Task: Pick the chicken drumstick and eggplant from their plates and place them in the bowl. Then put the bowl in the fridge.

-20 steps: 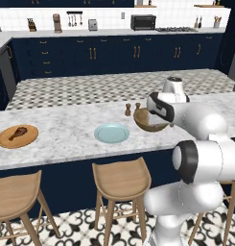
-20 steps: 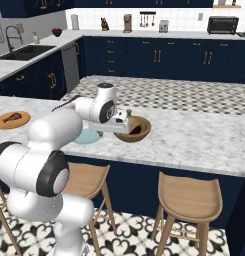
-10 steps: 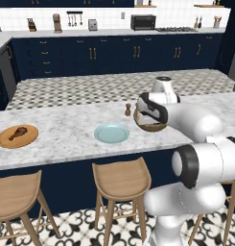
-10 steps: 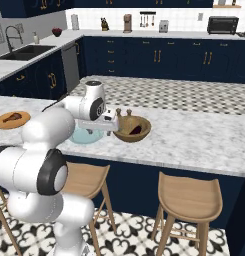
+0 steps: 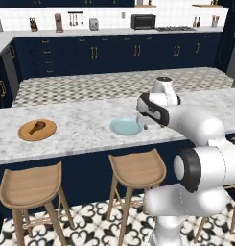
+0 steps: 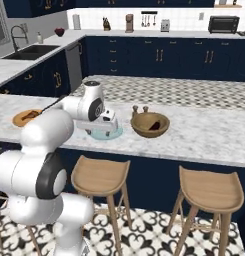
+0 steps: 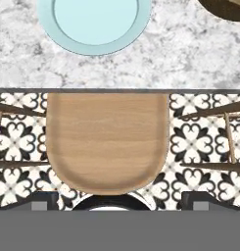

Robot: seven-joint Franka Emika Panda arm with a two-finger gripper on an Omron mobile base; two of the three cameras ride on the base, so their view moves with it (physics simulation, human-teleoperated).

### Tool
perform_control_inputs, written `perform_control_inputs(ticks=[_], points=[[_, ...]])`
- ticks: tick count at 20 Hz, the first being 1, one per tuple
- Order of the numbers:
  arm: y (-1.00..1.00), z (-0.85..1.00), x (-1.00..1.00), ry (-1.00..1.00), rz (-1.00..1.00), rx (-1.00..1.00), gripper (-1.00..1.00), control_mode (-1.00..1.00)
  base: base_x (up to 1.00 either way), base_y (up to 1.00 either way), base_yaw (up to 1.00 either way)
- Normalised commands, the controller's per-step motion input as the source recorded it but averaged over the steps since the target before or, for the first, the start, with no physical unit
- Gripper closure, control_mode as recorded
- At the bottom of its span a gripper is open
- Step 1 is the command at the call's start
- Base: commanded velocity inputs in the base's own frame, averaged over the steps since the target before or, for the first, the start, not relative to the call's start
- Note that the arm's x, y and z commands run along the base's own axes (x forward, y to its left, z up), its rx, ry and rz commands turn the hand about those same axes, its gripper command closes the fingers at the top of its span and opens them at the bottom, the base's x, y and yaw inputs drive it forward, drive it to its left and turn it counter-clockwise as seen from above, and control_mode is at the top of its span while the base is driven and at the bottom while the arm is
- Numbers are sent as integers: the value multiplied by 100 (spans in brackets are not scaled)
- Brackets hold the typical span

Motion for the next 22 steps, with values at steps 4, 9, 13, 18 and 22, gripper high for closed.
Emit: perform_control_inputs(ticks=[4, 9, 13, 18, 22], points=[[0, 0, 0, 0, 0, 0, -100, 100, 1, 100, -7], [0, 0, 0, 0, 0, 0, -100, 100, 18, 100, -1], [0, 0, 0, 0, 0, 0, -100, 100, 26, 87, 0], [0, 0, 0, 0, 0, 0, -100, 100, 40, 52, -1], [0, 0, 0, 0, 0, 0, -100, 100, 61, 29, -5]])
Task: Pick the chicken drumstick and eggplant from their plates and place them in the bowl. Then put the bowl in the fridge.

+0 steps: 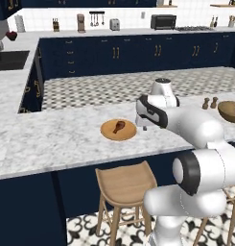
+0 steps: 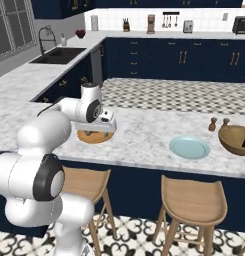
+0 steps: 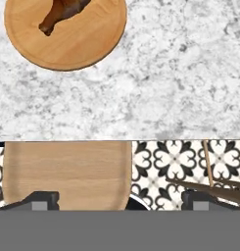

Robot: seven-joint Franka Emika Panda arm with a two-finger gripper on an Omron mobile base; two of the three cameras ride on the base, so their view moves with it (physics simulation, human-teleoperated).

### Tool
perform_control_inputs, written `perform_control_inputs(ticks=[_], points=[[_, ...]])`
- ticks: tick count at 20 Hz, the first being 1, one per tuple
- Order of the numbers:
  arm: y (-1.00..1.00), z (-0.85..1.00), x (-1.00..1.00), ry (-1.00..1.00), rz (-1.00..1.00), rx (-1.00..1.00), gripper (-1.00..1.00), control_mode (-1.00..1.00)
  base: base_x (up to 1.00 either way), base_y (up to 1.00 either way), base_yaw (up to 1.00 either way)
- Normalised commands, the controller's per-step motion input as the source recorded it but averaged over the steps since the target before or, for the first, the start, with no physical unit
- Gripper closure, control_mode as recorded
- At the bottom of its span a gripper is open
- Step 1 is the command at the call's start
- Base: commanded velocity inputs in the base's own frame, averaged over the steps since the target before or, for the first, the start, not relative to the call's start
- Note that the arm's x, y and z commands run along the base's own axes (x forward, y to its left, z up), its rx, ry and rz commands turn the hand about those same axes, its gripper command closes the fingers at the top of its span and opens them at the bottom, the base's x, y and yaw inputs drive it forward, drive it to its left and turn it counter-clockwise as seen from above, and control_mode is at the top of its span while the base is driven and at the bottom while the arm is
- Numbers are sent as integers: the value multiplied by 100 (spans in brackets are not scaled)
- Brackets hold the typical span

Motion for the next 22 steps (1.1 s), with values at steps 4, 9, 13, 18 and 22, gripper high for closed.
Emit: perform_control_inputs(ticks=[4, 9, 13, 18, 22], points=[[0, 0, 0, 0, 0, 0, -100, 100, 51, 39, -7], [0, 0, 0, 0, 0, 0, -100, 100, 31, 37, -5], [72, -20, 53, 0, -6, -2, -100, -100, 0, 0, 0], [71, -24, 69, 0, -14, -1, -100, -100, 0, 0, 0], [30, -25, 66, -1, -27, 0, -100, -100, 0, 0, 0]])
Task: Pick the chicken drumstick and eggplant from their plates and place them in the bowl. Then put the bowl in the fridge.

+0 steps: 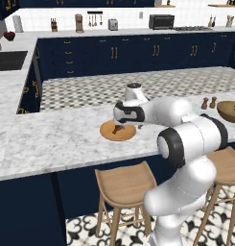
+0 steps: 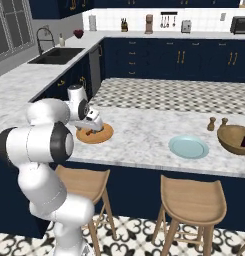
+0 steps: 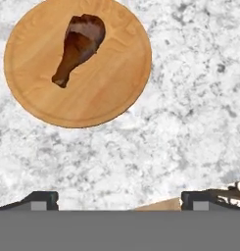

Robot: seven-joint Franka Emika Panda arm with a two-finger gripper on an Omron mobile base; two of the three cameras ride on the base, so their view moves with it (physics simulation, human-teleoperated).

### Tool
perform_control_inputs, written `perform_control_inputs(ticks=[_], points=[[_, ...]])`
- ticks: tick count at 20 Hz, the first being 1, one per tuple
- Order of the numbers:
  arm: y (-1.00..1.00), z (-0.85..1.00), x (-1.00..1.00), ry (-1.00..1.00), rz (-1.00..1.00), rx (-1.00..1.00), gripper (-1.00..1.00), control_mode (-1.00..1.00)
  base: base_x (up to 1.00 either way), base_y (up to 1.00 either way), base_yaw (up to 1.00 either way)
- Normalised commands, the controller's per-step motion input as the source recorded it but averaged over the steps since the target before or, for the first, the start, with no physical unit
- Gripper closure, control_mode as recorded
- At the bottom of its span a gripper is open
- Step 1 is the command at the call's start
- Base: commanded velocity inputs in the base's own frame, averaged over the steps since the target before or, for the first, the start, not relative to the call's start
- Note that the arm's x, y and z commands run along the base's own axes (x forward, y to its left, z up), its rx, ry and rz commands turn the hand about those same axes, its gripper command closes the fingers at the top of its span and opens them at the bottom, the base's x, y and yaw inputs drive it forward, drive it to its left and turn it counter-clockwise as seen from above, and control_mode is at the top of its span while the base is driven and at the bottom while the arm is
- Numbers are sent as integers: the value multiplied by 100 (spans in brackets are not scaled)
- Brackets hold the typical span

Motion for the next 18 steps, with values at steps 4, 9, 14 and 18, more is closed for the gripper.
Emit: perform_control_inputs(ticks=[4, 9, 14, 18], points=[[7, -29, 57, 0, -19, 0, -100, -100, 0, 0, 0], [0, -39, 52, 0, -12, 3, -100, -100, 0, 0, 0], [0, -21, 80, 0, -9, 3, -100, -100, 0, 0, 0], [0, -27, 87, 0, -8, 0, -100, -100, 0, 0, 0]])
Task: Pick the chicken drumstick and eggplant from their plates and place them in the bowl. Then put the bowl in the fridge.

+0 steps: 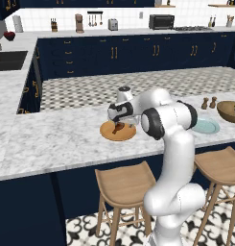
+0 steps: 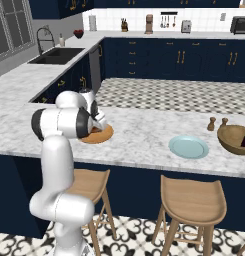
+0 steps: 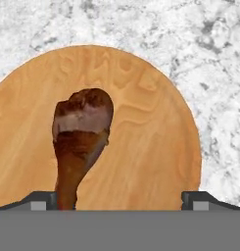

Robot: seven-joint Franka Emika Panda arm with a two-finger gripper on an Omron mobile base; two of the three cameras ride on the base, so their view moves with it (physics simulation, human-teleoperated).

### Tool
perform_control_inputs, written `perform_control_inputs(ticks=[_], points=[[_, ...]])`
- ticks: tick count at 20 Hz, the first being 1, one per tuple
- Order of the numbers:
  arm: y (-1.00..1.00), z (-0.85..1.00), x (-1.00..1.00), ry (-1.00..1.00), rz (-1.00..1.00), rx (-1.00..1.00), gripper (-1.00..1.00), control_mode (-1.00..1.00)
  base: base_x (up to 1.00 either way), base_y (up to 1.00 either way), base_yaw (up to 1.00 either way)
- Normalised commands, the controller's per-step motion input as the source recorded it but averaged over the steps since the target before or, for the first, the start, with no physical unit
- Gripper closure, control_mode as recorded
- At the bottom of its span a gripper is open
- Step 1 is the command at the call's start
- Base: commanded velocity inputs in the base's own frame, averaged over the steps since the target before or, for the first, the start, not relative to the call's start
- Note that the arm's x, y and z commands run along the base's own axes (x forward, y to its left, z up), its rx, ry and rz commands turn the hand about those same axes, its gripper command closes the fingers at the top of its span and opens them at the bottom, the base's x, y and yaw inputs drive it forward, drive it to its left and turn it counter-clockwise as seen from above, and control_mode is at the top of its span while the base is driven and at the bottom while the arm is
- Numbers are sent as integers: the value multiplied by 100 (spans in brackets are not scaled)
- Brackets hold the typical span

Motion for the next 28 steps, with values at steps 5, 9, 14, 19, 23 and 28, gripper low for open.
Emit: perform_control_inputs(ticks=[5, 9, 14, 19, 23, 28], points=[[2, -28, 74, 0, -7, 0, -100, -100, 0, 0, 0], [4, -32, 32, 0, -2, 1, -100, -100, 0, 0, 0], [0, -33, 0, 0, 0, 1, -100, -100, 0, 0, 0], [0, -35, 0, 0, 0, 0, -100, -100, 0, 0, 0], [0, -13, 0, 0, 0, 0, 100, -100, 0, 0, 0], [0, 4, -5, -1, 0, 0, 100, -100, 0, 0, 0]])
